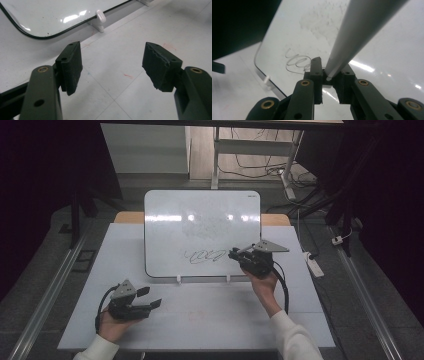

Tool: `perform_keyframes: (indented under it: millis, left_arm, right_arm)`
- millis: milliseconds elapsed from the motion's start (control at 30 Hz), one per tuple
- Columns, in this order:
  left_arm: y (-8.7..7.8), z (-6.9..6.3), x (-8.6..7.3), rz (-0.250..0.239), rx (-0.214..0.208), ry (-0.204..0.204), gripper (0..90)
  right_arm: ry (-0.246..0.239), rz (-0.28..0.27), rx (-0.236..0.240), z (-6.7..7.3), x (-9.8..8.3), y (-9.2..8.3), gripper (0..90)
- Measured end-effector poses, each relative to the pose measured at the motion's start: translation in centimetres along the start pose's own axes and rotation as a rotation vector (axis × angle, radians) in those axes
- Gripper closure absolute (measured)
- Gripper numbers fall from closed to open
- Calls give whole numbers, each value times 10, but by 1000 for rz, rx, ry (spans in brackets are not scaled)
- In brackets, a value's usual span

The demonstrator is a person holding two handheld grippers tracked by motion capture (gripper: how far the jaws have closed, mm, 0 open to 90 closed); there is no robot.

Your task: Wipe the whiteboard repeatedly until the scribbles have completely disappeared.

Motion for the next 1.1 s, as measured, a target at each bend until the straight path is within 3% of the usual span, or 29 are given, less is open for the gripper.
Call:
perform_keyframes:
  millis: [267, 367, 433, 567, 633, 700, 767, 833, 900, 967, 1067, 1100]
  left_arm:
    - [-2, 2, -2, -4, 10, -5, 323]
    - [-2, 3, -2, -4, 15, -4, 322]
    - [-2, 3, -2, -4, 18, -5, 322]
    - [-2, 4, -3, -5, 24, -6, 322]
    - [-2, 4, -3, -3, 26, -8, 322]
    - [-2, 4, -3, -5, 30, -10, 322]
    - [-3, 5, -3, -6, 34, -7, 322]
    - [-3, 5, -3, -7, 35, -7, 322]
    - [-3, 4, -4, -4, 37, -4, 323]
    - [-3, 5, -4, -4, 38, -3, 323]
    - [-3, 5, -4, 0, 43, -2, 323]
    - [-3, 5, -4, -1, 43, -2, 323]
  right_arm:
    - [-48, 61, -28, -3, -14, 25, 772]
    - [-107, 75, -55, 0, -17, 34, 773]
    - [-133, 59, -91, -3, -12, 35, 772]
    - [-130, 7, -130, -16, 1, 33, 773]
    - [-129, 22, -118, -16, -2, 36, 774]
    - [-118, 42, -66, -9, -11, 42, 774]
    - [-158, 73, -37, -2, -16, 47, 774]
    - [-174, 71, -35, -4, -12, 47, 775]
    - [-137, 10, -68, -14, 1, 44, 775]
    - [-126, -10, -79, -19, 7, 42, 775]
    - [-144, 44, -31, -8, -8, 46, 775]
    - [-173, 59, -24, -5, -13, 46, 775]
Point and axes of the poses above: each handheld gripper's, and its own axes: y roughly forward along the jaws, x roughly out of its top, z roughly to its left, the point moved 8 cm from there along y, roughly forward along the jaws, and after that the axes turned 15 degrees about y, right-handed, at the moved point
